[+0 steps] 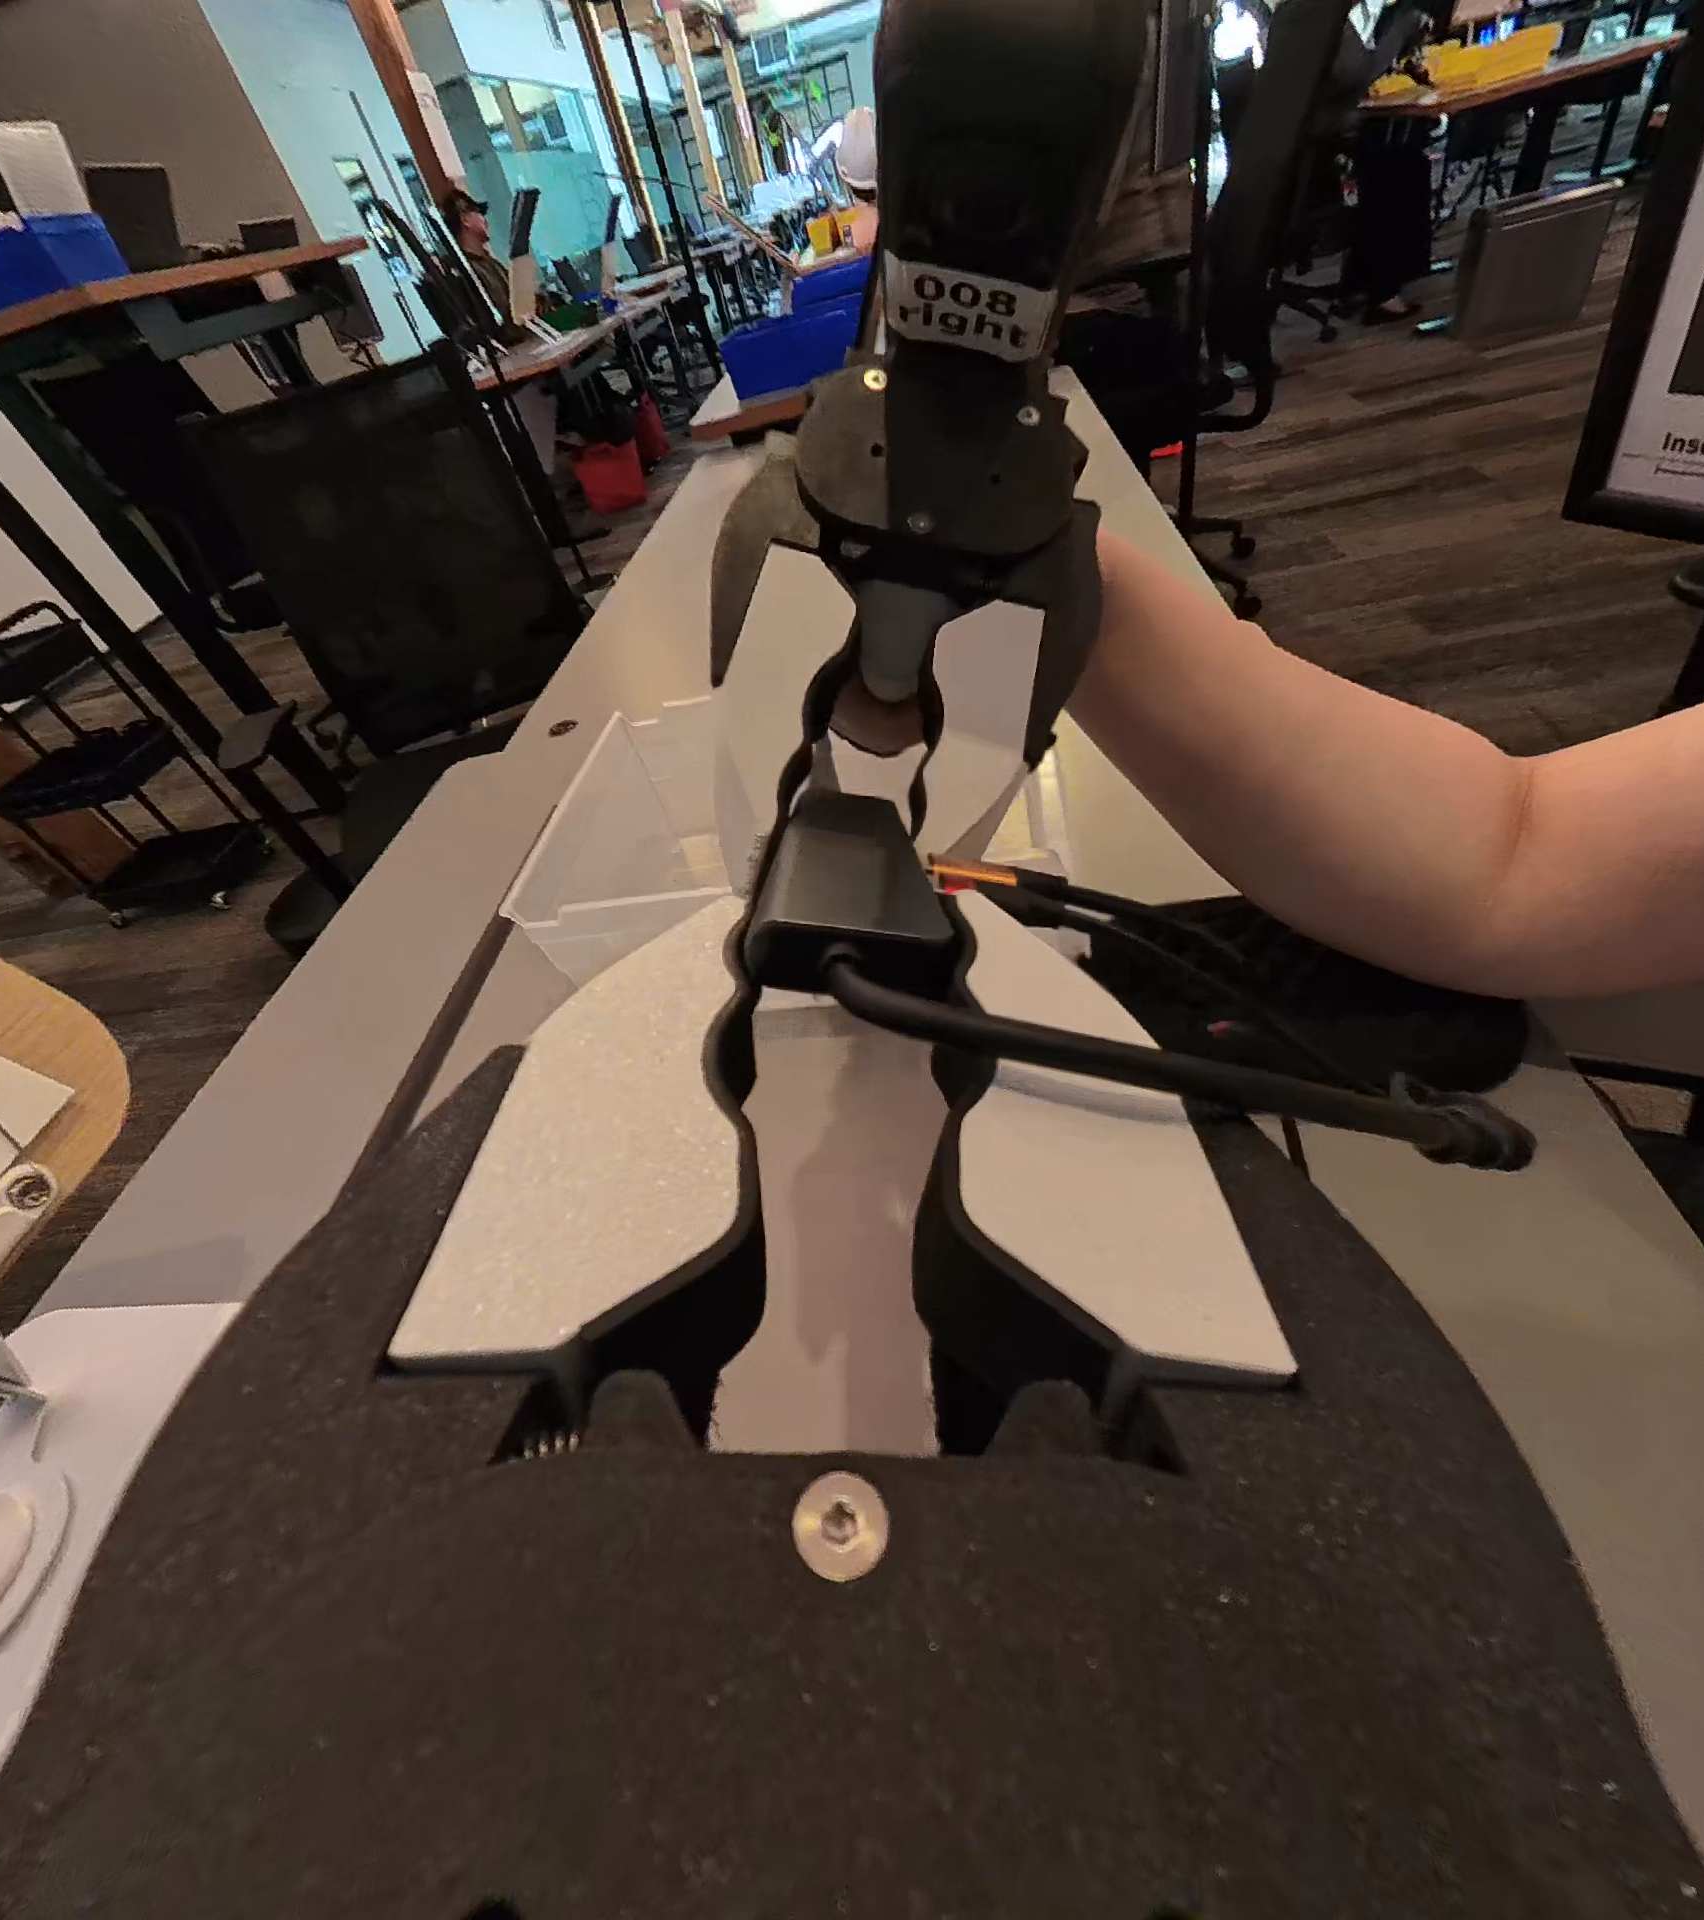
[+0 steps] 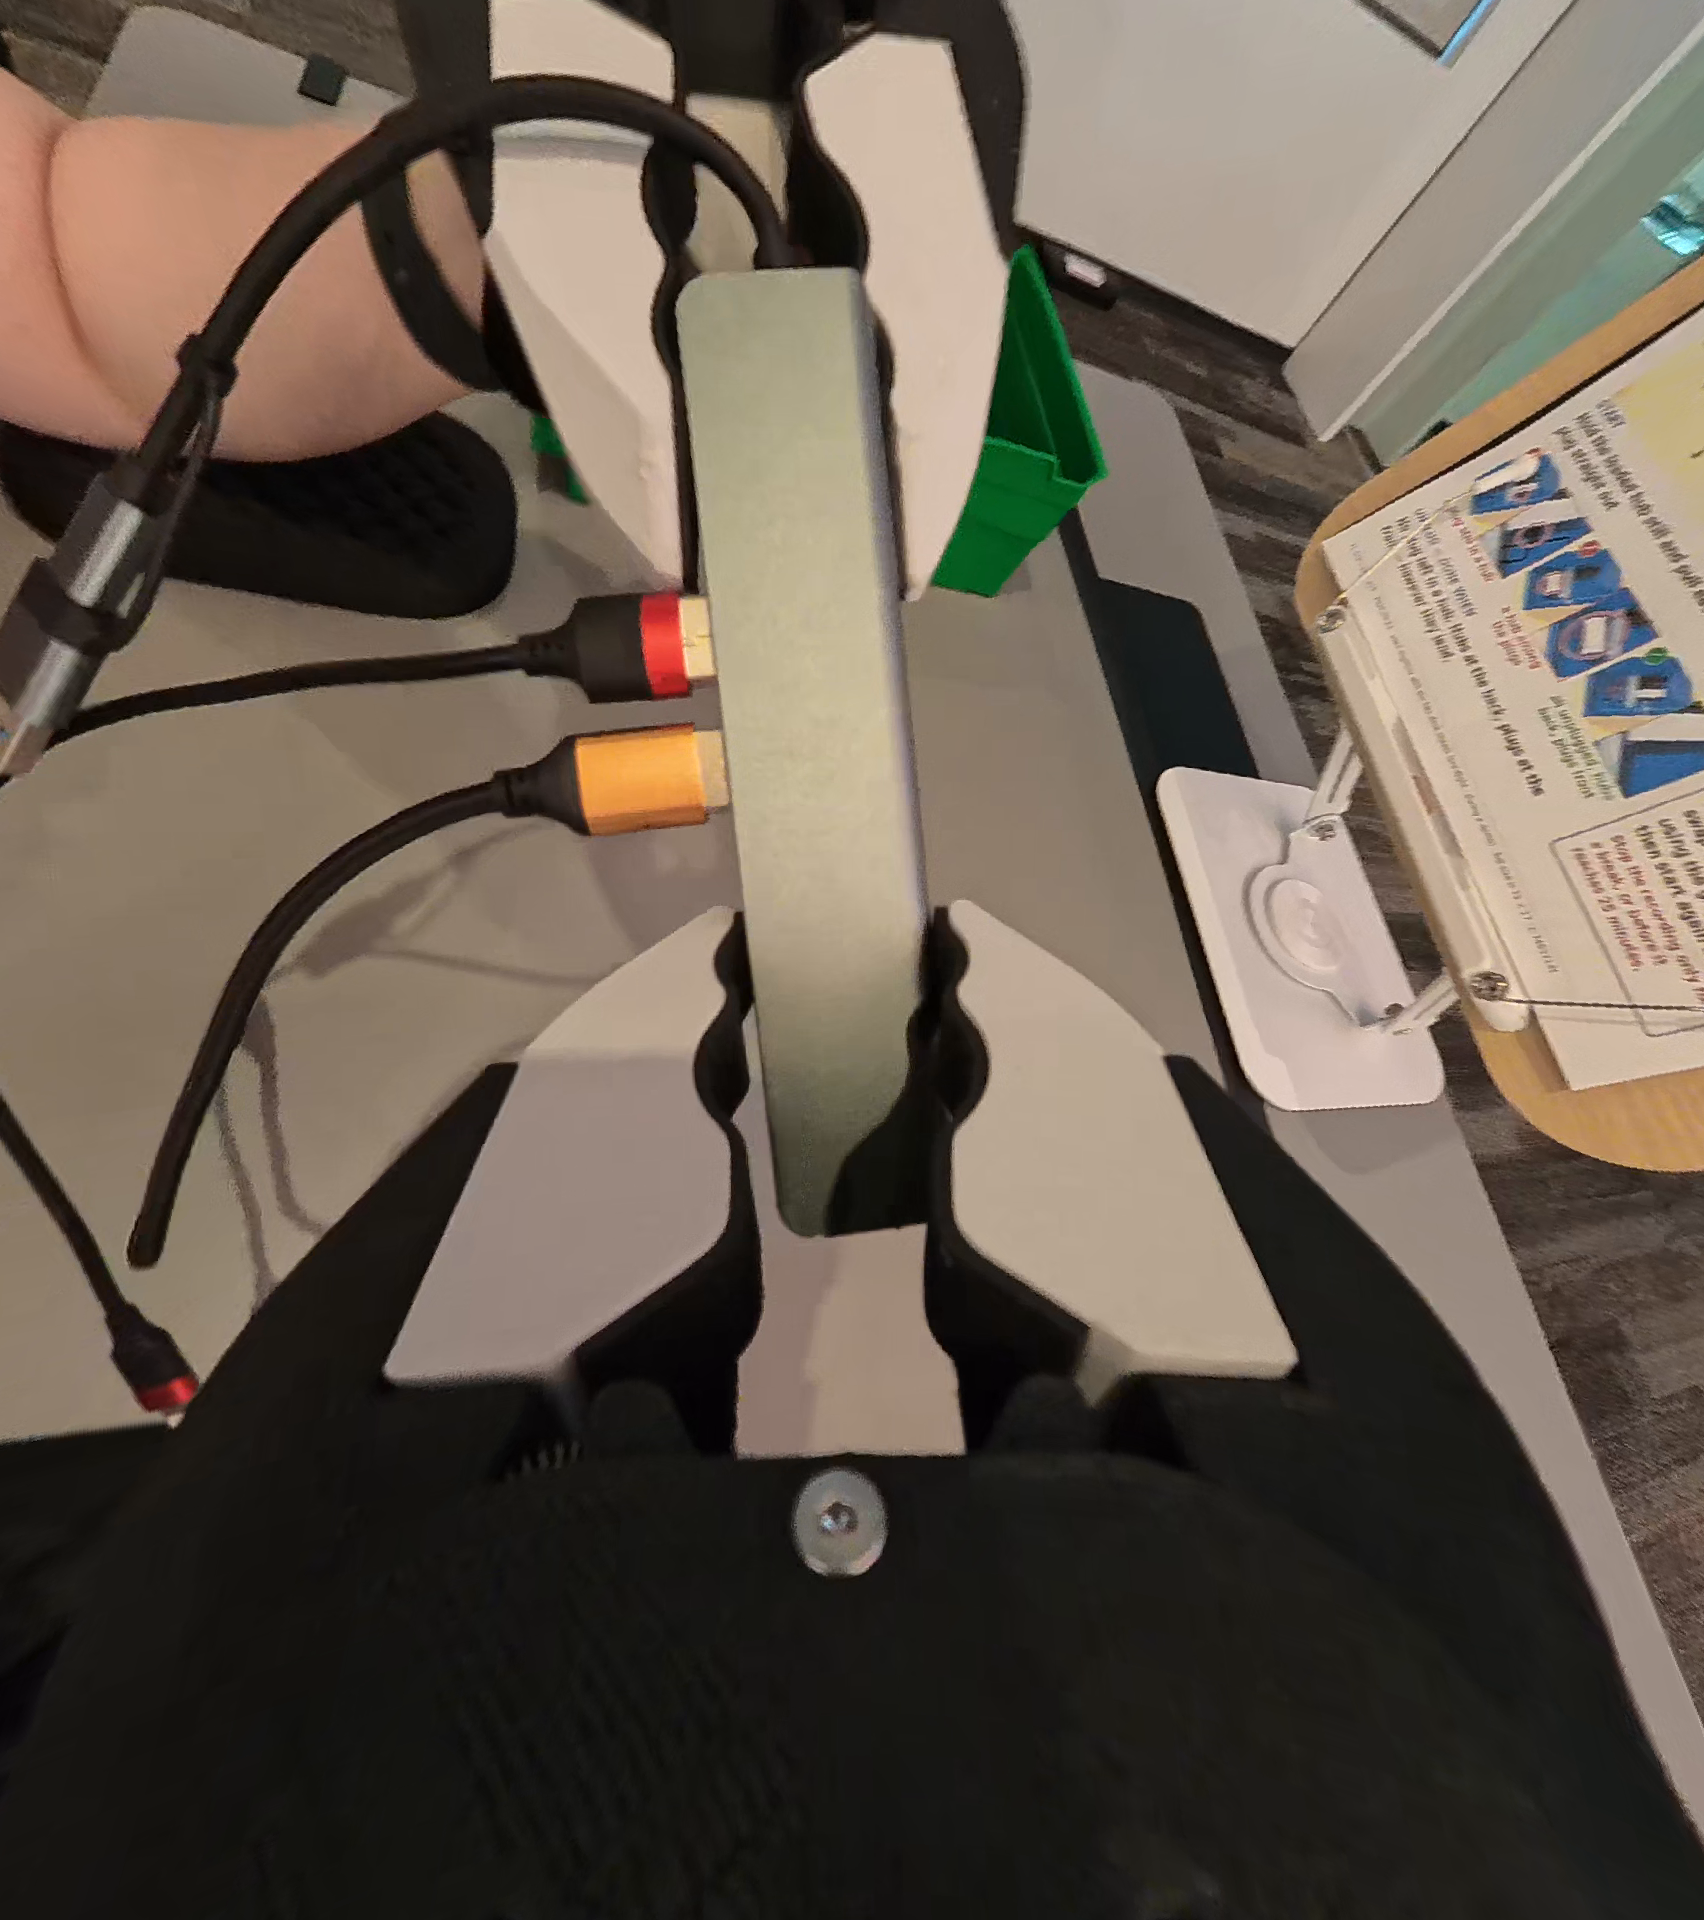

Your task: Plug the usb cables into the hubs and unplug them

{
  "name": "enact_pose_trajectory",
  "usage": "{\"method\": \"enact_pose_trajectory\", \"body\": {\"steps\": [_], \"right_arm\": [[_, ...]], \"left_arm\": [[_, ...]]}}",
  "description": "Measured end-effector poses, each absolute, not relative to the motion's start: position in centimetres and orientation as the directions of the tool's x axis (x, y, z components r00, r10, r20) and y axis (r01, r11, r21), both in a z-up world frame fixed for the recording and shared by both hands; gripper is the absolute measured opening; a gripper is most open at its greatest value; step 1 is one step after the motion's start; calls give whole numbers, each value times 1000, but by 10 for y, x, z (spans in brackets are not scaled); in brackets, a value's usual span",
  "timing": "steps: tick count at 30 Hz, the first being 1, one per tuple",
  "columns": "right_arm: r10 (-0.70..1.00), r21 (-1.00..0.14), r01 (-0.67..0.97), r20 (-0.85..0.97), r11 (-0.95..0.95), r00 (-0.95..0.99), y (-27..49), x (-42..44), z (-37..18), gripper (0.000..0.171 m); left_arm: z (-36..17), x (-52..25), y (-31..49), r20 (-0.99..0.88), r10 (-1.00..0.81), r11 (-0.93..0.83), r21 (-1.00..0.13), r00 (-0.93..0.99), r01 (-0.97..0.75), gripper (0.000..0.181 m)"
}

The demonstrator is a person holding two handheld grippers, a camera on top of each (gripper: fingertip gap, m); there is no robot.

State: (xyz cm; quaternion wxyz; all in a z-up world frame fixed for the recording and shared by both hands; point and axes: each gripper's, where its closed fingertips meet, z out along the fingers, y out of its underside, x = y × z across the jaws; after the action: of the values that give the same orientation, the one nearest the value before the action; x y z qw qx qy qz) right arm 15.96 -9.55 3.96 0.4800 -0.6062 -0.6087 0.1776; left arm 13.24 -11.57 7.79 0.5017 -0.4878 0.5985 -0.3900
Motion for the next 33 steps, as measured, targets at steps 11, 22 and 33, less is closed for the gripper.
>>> {"method": "enact_pose_trajectory", "body": {"steps": [11, 22, 33], "right_arm": [[726, -833, 461, 518, 307, 453, -62, 165, 88, 54], [820, -994, 71, -24, -78, 572, -75, 128, 125, 34], [655, -549, -504, -754, -667, -46, -39, 110, 117, 46]], "left_arm": [[111, 108, -73, -107, -975, 111, -994, 194, 12, 31], [133, 77, -50, -158, -919, 193, -979, 362, 61, 30], [141, 82, -67, -282, -887, 324, -944, 366, 58, 30]]}}
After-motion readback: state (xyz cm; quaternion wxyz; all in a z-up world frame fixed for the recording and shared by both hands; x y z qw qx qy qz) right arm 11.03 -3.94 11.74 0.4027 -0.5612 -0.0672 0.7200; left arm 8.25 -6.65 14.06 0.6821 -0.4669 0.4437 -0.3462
